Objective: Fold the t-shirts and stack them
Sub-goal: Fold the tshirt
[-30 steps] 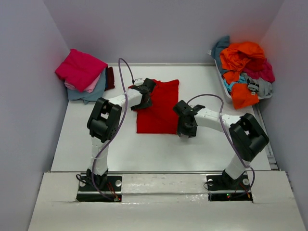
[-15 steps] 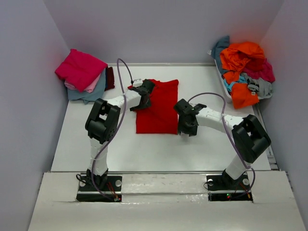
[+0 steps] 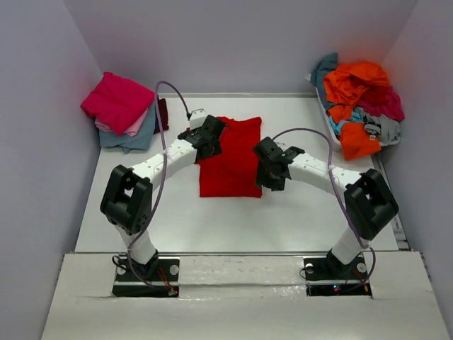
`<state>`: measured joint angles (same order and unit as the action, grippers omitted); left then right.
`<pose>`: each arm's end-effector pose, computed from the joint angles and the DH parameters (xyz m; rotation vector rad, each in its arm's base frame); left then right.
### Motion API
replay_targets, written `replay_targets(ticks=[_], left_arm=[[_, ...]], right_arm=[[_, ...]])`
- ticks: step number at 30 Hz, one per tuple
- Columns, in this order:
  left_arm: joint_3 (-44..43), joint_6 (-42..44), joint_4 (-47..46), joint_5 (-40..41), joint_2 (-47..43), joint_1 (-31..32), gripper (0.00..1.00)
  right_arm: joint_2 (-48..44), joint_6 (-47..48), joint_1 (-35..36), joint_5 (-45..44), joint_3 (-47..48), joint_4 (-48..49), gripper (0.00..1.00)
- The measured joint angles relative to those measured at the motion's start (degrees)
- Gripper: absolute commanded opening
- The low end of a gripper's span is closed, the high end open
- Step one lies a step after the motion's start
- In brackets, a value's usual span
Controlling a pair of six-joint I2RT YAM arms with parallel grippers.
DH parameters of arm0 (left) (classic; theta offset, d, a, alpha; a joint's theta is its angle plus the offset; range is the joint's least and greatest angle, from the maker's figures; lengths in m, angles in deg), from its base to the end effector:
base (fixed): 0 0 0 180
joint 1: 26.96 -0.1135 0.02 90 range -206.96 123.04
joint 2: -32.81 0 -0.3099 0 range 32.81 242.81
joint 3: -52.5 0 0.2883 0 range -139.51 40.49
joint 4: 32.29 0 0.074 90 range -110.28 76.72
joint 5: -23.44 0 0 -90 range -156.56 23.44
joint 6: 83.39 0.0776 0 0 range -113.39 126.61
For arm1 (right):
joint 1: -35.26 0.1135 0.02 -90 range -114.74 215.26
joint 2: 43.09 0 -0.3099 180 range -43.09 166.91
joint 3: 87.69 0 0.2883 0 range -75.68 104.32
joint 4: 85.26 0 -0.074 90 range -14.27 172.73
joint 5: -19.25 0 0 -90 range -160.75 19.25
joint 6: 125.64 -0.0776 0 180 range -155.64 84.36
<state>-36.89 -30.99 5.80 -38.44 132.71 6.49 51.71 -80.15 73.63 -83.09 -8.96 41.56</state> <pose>0.3964 -0.2180 0.2594 -0.2987 2.2744 -0.0359 0.3051 0.2204 0.2024 0.2000 2.7208 0.1095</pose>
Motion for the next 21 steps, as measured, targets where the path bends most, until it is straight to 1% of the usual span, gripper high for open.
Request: replay_targets(ticks=[5, 11, 14, 21], left_arm=[[7.37, -2.12, -0.42, -1.57, -0.83, 2.43, 0.8], [16.96, -4.5, -1.9, -4.11, -1.09, 3.08, 0.82], [18.88, -5.31, -2.8, -4.44, -1.86, 3.06, 0.82], [20.09, -5.84, -5.64, -6.01, -3.87, 3.06, 0.82]], right_arm=[[5.49, 0.83, 0.07, 1.29, 0.33, 2.78, 0.57], [7.72, 1.2, 0.11, 2.78, 0.48, 4.94, 0.58], [7.72, 1.22, 0.11, 3.02, 1.03, 5.46, 0.59], [7.82, 1.2, 0.24, 3.45, 1.51, 6.32, 0.58]])
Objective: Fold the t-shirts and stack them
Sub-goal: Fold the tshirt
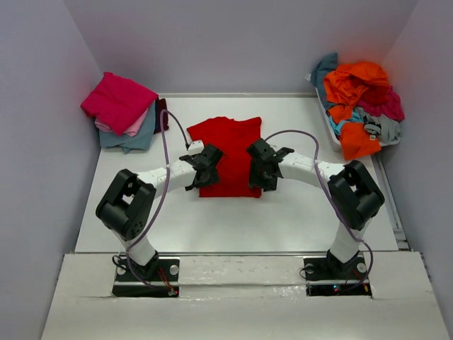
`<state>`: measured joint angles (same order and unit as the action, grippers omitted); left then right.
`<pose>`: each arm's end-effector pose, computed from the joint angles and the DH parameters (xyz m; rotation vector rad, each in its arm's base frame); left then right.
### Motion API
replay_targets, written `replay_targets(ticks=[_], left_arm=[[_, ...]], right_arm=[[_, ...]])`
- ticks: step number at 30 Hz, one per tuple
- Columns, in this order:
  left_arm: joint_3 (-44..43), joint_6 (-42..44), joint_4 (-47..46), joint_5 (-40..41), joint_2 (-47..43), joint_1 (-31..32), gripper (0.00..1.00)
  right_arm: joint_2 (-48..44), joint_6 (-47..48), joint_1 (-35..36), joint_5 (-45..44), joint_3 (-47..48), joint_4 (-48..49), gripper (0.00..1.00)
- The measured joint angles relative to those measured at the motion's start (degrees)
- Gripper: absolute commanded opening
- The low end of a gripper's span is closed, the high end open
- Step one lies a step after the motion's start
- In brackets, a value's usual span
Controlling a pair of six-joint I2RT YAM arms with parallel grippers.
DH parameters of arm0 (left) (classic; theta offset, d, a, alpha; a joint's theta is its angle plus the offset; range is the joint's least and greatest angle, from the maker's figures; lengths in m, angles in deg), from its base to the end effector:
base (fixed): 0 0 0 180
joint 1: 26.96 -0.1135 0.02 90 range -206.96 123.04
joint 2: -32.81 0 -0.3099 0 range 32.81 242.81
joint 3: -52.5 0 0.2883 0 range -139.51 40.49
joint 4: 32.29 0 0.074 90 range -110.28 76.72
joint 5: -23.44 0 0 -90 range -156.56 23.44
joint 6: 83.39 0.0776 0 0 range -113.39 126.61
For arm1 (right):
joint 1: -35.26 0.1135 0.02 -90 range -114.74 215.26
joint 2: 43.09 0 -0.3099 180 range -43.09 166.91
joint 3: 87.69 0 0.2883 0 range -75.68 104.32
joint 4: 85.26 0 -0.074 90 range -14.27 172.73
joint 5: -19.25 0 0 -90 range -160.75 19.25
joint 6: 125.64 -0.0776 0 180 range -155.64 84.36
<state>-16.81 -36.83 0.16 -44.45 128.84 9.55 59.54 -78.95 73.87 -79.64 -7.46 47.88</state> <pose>0.3267 -0.2055 0.1668 -0.2842 2.4757 -0.0682 0.3260 0.2450 0.1651 0.1526 2.7590 0.1692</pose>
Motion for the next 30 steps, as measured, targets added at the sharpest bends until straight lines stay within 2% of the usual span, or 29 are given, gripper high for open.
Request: replay_targets(ticks=[9, 22, 30], left_arm=[[3.21, -0.55, -3.58, -2.1, -0.02, 0.0, 0.81], [4.9, -0.57, -12.17, -6.32, -0.15, 0.02, 0.63], [6.95, -1.64, -17.46, -7.54, -0.44, 0.2, 0.61]], right_arm=[[0.85, -0.28, 0.07, 1.22, -0.02, 1.18, 0.57], [1.36, -2.03, 0.07, 2.14, -1.31, 3.5, 0.53], [1.33, -3.19, 0.07, 3.04, -1.75, 5.31, 0.53]])
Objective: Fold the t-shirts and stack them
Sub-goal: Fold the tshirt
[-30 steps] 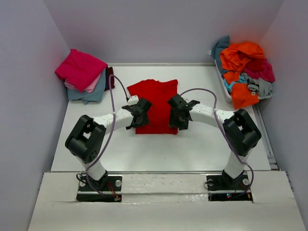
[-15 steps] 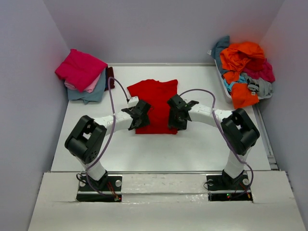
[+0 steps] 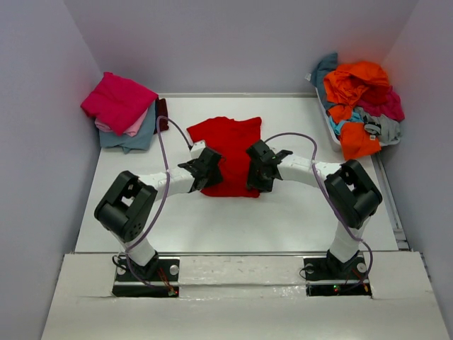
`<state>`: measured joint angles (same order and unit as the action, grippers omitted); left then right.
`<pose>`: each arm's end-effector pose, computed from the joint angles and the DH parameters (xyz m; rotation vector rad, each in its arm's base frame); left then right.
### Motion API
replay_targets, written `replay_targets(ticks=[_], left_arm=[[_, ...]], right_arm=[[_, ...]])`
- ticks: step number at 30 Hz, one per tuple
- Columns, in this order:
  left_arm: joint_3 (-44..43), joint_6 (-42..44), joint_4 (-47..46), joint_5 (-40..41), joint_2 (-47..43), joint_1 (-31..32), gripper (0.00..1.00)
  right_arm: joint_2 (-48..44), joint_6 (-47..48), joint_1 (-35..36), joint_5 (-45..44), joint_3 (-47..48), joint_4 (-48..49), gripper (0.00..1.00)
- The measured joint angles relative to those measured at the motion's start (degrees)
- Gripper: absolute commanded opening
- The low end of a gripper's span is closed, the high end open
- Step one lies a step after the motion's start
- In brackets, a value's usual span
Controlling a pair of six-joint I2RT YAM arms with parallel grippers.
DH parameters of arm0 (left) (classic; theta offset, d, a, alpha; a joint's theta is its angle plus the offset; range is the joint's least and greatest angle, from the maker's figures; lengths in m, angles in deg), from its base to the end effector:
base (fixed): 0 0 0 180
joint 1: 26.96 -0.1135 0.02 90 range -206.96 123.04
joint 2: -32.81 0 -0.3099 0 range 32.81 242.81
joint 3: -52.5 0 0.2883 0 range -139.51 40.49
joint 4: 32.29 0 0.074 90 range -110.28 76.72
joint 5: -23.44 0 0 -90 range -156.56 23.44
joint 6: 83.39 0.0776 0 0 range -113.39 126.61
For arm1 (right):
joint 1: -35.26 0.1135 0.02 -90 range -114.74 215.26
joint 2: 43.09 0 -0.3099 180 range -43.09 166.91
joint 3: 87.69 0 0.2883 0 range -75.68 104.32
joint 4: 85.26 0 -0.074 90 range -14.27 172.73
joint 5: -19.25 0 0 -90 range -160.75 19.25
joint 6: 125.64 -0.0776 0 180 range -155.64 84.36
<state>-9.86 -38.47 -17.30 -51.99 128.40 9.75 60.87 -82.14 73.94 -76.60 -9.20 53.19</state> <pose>0.3249 -0.2179 0.1527 -0.2927 2.3914 -0.3687 0.3282 0.2526 0.1511 0.2172 2.7567 0.2764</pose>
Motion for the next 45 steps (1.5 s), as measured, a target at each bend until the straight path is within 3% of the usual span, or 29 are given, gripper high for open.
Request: replay_targets(ticks=[5, 6, 8, 9, 12, 13, 14, 26, 35, 45], left_arm=[[1.01, -0.72, -1.44, 0.0, -0.35, 0.22, 0.5], [1.16, -0.9, -1.7, 0.0, -0.35, 0.33, 0.44], [1.16, -1.18, -1.75, -0.31, -0.31, 0.42, 0.39], [1.25, -1.38, -1.77, -0.48, -0.2, 0.52, 0.29], [1.27, -2.08, -1.86, -0.87, -0.07, 0.87, 0.19], [1.27, -2.43, -1.95, -1.03, -0.04, 1.11, 0.09], [1.27, -2.54, -1.95, -1.05, -0.04, 1.25, 0.06], [2.86, -6.75, 0.48, 0.5, -2.38, 6.19, 0.06], [7.45, -14.43, 14.19, 1.97, -14.16, 17.18, 0.06], [7.48, -22.47, 26.14, 6.23, -27.61, 25.05, 0.06]], right_arm=[[-0.09, -0.28, 0.0, 0.37, -0.22, 0.46, 0.52], [-0.09, -0.28, 0.0, 0.37, -0.22, 0.46, 0.52], [-0.09, -0.28, 0.0, 0.42, -0.22, 0.48, 0.42], [-0.09, -0.37, 0.0, 0.55, -0.24, 0.48, 0.31], [-0.09, -0.55, 0.0, 0.98, -0.59, 0.79, 0.17], [-0.09, -0.63, 0.0, 1.27, -0.79, 0.85, 0.09], [-0.09, -0.7, 0.0, 1.4, -0.87, 1.11, 0.07], [-6.01, -0.94, 0.83, 0.57, -3.28, -1.84, 0.07], [-20.48, -1.81, 5.66, -1.75, -3.74, -8.24, 0.07], [-26.84, -4.55, 10.69, -4.9, -5.35, -15.13, 0.07]])
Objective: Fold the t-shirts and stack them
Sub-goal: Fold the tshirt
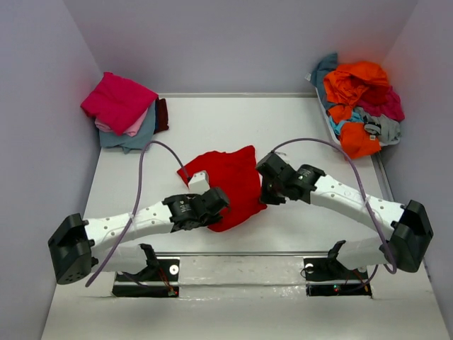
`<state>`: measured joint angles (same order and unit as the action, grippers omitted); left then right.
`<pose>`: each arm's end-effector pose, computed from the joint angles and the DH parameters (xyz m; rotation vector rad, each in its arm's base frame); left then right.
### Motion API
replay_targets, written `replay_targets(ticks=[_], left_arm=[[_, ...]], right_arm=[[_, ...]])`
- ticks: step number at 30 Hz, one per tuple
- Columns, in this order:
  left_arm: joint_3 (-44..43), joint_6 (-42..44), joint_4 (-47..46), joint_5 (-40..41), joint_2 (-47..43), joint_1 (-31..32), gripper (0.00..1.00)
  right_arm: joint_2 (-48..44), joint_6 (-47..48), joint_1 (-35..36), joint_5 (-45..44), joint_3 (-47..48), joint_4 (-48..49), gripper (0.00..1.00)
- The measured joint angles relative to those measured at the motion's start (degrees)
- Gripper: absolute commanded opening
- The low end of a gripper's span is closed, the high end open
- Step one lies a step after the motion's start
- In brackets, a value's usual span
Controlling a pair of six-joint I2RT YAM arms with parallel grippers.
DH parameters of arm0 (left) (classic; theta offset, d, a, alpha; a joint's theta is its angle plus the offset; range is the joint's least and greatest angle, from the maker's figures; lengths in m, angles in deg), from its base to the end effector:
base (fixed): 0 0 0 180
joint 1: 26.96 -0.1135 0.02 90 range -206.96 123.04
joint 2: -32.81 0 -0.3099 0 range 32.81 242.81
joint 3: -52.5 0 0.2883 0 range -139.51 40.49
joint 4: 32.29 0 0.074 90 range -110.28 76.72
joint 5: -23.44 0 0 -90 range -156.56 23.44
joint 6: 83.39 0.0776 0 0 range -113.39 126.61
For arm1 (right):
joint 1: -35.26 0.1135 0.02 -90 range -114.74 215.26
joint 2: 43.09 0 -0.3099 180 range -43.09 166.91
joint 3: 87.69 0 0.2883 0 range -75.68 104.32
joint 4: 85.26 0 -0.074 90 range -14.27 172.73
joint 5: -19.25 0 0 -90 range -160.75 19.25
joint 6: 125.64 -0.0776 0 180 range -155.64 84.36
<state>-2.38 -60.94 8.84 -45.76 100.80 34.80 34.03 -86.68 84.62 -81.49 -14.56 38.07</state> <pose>0.1522 -0.2251 0.2165 -0.2745 2.4934 -0.5333 0.2143 0.2274 0.2646 0.1040 2.6473 0.3733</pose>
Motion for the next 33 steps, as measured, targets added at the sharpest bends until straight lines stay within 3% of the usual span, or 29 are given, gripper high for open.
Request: replay_targets(ticks=[10, 21, 28, 33], left_arm=[[-2.29, -6.23, 11.1, 3.26, -6.36, 6.29, 0.06], [-11.93, -9.42, 20.7, 8.04, -7.85, 9.01, 0.06], [-17.05, -6.95, 23.21, 11.87, -3.45, 6.4, 0.06], [-17.27, -2.32, 22.27, 12.68, -2.19, -0.13, 0.06]], right_arm=[[-4.94, -4.33, 6.4, -3.08, -0.07, -5.57, 0.07], [-7.76, -5.75, 7.34, -8.02, 3.87, -8.83, 0.07], [-1.66, -3.76, 7.34, -13.35, 11.98, -9.33, 0.07], [5.38, -1.62, 7.21, -15.1, 16.22, -8.37, 0.07]])
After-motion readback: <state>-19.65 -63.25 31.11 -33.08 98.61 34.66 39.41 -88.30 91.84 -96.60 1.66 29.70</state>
